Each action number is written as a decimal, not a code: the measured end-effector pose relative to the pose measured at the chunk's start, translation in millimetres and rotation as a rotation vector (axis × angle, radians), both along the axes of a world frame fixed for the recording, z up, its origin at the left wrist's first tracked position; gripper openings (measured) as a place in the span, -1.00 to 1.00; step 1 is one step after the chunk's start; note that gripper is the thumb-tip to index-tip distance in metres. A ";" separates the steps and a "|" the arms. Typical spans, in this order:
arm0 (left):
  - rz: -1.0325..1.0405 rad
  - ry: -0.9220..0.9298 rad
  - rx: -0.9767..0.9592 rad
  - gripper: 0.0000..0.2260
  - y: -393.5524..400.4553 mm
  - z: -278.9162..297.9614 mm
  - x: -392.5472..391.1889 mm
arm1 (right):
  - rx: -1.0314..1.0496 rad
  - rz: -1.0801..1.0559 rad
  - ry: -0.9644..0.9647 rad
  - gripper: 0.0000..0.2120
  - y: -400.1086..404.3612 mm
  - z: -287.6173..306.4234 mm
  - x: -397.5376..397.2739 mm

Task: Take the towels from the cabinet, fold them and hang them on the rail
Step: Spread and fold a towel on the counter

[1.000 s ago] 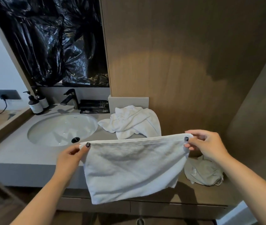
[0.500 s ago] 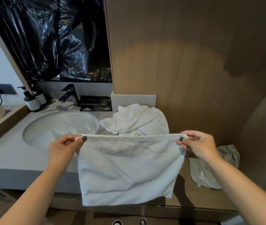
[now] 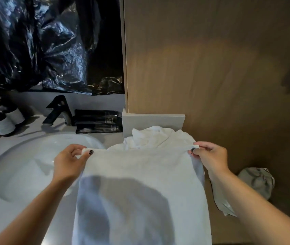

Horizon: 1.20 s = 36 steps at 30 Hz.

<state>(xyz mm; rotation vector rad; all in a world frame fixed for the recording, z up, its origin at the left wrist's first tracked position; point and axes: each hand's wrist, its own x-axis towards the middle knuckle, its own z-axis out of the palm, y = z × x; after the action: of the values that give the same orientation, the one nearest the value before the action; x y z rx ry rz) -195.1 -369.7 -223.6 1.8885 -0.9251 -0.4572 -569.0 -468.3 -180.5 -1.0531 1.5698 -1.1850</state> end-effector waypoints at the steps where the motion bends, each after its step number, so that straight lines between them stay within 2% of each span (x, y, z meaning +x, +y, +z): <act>1: 0.001 -0.001 0.017 -0.88 -9.1 -4.6 3.4 | 0.011 -0.015 -0.001 -0.81 -7.0 -3.3 5.5; 5: 0.031 0.170 -0.002 -0.98 -42.8 -22.3 9.9 | 0.027 -0.110 -0.024 -0.85 -40.1 -14.0 26.9; 9: 0.053 0.318 -0.074 -0.89 -73.2 -33.3 7.7 | -0.037 -0.233 -0.095 -0.82 -68.3 -17.0 39.3; 11: 0.056 0.409 -0.089 -0.90 -84.6 -44.1 5.0 | -0.056 -0.236 0.008 -0.77 -79.6 -32.0 41.7; 13: 0.069 0.442 -0.062 -0.77 -91.1 -57.2 1.4 | -0.067 -0.162 0.210 -0.80 -78.7 -47.5 46.5; 14: 0.049 0.422 -0.039 -0.70 -91.1 -65.2 -1.5 | -0.101 -0.098 0.297 -0.76 -73.2 -54.1 50.3; 15: 0.008 0.317 0.017 -0.69 -88.1 -69.4 -6.8 | -0.152 -0.024 0.358 -0.62 -65.9 -59.3 55.1; 17: -0.135 0.012 0.055 -0.63 -78.2 -78.9 -22.0 | -0.329 0.142 0.557 -0.41 -48.6 -66.3 66.5; 21: -0.491 -0.364 -0.098 -0.51 -71.3 -98.6 -56.0 | -0.726 0.588 1.162 -0.47 -29.2 -88.6 99.8; 24: -0.631 -0.621 0.033 -0.46 -80.8 -116.7 -62.1 | -0.674 0.797 1.457 -0.48 -34.6 -113.9 118.9; 26: -0.610 -0.680 0.177 -0.37 -84.9 -123.0 -59.0 | -0.598 0.826 1.539 -0.46 -42.0 -120.1 123.4; 28: -0.595 -0.662 0.267 -0.32 -87.1 -125.7 -55.6 | -0.578 0.814 1.570 -0.42 -48.1 -120.7 118.4; 33: -0.535 -0.698 0.390 -0.32 -87.0 -118.6 -50.3 | -0.480 0.620 1.528 -0.25 -57.8 -112.2 81.5; 36: -0.515 -0.670 0.389 -0.30 -86.0 -115.5 -44.5 | -0.432 0.545 1.502 -0.23 -64.6 -108.7 63.9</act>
<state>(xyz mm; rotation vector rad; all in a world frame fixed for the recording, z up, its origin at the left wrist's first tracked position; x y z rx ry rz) -239.6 -455.8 -339.2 2.1905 -1.9045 -0.3122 -505.1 -532.9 -289.2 -2.8139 1.7580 -0.1810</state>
